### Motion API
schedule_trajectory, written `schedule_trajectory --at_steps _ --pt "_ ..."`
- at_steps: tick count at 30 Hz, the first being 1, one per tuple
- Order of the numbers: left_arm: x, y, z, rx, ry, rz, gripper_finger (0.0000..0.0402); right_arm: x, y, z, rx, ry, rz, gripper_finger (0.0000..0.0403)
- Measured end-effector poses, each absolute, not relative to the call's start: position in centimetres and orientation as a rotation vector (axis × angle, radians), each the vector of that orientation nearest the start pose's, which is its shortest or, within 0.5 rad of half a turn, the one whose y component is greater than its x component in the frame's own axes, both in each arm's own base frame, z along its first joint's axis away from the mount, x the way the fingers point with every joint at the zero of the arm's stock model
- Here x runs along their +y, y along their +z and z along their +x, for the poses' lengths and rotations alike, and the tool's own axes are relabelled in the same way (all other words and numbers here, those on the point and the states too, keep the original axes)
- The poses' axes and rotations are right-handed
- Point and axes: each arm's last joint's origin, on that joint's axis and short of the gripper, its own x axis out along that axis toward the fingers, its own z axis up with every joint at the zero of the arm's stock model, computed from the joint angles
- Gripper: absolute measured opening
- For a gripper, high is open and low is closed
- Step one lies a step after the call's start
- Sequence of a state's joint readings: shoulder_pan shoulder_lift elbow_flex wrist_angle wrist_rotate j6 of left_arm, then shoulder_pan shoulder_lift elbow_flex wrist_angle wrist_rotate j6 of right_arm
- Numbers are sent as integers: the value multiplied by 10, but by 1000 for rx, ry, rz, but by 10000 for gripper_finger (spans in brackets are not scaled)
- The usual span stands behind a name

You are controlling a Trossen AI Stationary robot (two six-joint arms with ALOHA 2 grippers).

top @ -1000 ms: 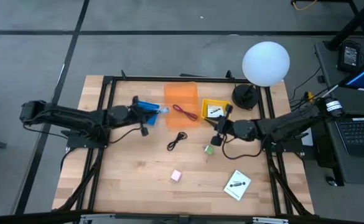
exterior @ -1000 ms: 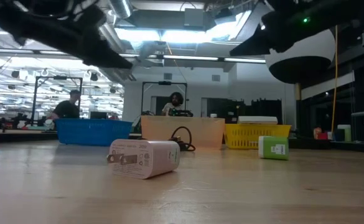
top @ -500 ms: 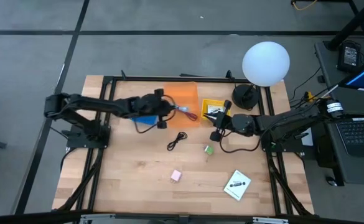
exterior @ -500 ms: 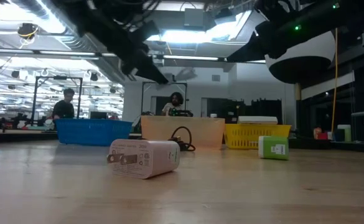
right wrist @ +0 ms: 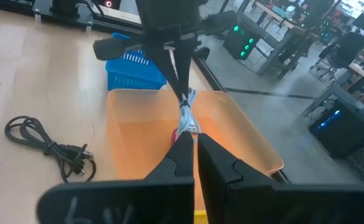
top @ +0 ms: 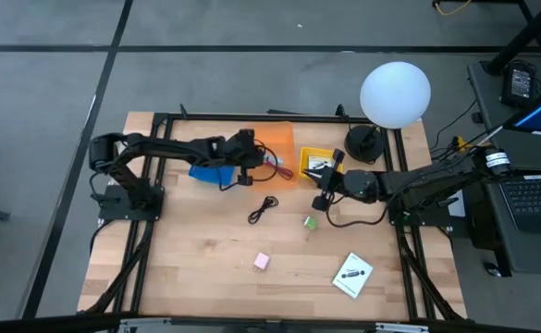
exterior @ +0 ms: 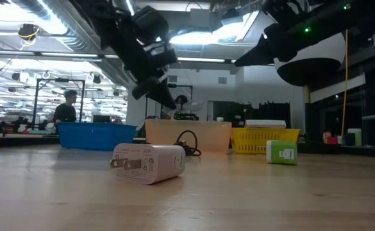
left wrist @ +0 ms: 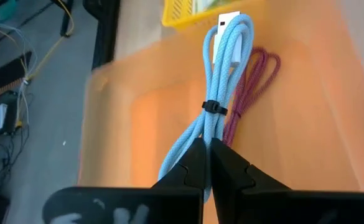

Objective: Pick and place items into bin
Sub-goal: Put the blue charger cable into the orange bin, then put the green charger adapter into the blue bin

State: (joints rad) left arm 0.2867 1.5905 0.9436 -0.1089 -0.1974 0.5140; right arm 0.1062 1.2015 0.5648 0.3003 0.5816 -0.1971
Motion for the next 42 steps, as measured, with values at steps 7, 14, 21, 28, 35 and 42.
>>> schedule_trajectory --at_steps 7,14,21,28,35,42 --pt "100 184 317 924 233 488 6 10 220 244 384 -441 -288 5" --pt "102 169 320 990 227 547 24 10 218 243 399 -441 -283 5" --pt "104 174 321 960 282 556 48 9 216 242 410 -448 -258 5" --pt "102 195 317 884 287 549 76 5 213 241 440 -473 -206 5" --pt "97 231 303 789 324 542 89 4 212 241 445 -479 -201 5" --pt "82 254 271 654 255 411 67 4 208 239 490 -473 -223 5"
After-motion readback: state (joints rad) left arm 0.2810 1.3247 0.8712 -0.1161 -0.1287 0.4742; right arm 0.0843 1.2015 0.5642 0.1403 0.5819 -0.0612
